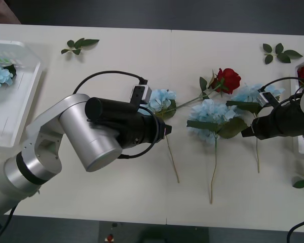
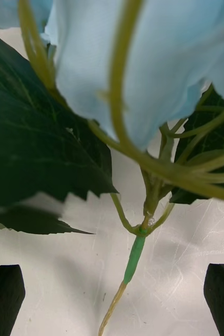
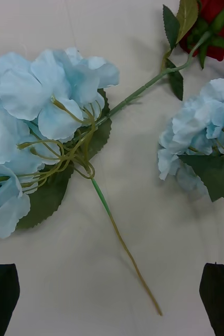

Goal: Put the red flowers into the right box and the blue flowers into the left box

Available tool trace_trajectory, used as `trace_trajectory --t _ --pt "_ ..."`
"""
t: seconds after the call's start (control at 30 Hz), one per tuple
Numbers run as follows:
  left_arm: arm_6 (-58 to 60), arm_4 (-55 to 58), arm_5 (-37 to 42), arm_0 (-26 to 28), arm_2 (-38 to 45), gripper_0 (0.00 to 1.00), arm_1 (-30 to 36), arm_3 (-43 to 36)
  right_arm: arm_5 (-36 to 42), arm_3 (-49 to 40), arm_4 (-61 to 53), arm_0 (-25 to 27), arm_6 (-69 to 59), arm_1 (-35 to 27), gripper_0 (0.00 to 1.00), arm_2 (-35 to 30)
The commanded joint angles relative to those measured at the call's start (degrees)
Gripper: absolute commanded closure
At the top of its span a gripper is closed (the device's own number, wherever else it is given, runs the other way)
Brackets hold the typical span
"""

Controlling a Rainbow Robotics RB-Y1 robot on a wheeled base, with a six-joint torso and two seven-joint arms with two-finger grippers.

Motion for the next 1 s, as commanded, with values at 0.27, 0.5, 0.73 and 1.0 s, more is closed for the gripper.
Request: trace_trajectory --t 0.27,0.5,0.73,1.0 --pt "10.98 -4.37 0.15 -6.56 -5.23 0.00 -6.39 10.71 -1.43 -0.27 0.45 -0.57 2.85 1.35 1.00 -1.16" --pt "13.70 -6.39 -0.02 -10.52 -7.78 0.00 -10.43 18.54 -1.87 -0.27 1.24 -0.57 2.77 1.35 1.00 -1.24" --pt "13.97 -7.98 -0.20 -14.65 -10.24 0.00 -13.24 25.92 -0.55 -0.71 -0.25 -0.57 3.21 0.47 1.00 -3.71" --pt "14.14 -8.06 -0.81 -18.17 -14.11 0.00 -14.12 31.19 7.45 -7.04 -9.22 -0.48 4.96 -2.43 1.00 -9.33"
